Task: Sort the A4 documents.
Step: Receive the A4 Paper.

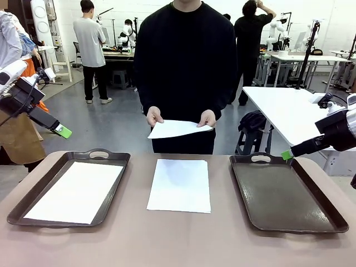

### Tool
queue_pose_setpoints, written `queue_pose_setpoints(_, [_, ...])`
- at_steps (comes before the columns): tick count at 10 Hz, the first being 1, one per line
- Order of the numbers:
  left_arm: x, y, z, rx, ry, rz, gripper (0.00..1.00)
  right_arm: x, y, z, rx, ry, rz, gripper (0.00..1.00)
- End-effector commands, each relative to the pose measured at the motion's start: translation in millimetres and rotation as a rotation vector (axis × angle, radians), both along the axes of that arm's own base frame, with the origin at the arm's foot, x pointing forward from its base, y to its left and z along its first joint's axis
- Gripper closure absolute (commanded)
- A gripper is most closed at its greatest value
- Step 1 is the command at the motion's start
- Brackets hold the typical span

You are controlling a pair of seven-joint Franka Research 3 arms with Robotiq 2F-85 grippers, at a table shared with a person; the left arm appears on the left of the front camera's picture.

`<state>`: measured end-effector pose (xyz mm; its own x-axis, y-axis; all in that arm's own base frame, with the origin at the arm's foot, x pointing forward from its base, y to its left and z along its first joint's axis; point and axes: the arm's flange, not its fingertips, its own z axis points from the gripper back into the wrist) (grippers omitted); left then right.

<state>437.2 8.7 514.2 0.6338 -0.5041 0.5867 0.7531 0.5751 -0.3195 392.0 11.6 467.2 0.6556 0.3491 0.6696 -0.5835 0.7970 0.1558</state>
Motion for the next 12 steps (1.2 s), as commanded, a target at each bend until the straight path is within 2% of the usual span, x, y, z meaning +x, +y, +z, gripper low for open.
queue_pose_setpoints(1, [-0.3, -0.6, -0.5, 0.001, -0.003, -0.010, 0.00, 2.7, 0.2, -3.2, 0.021, -0.003, 0.010, 0.00])
queue_pose_setpoints(12, [-0.3, -0.6, -0.5, 0.001, -0.003, -0.010, 0.00, 2.7, 0.2, -3.2, 0.021, -0.003, 0.010, 0.00])
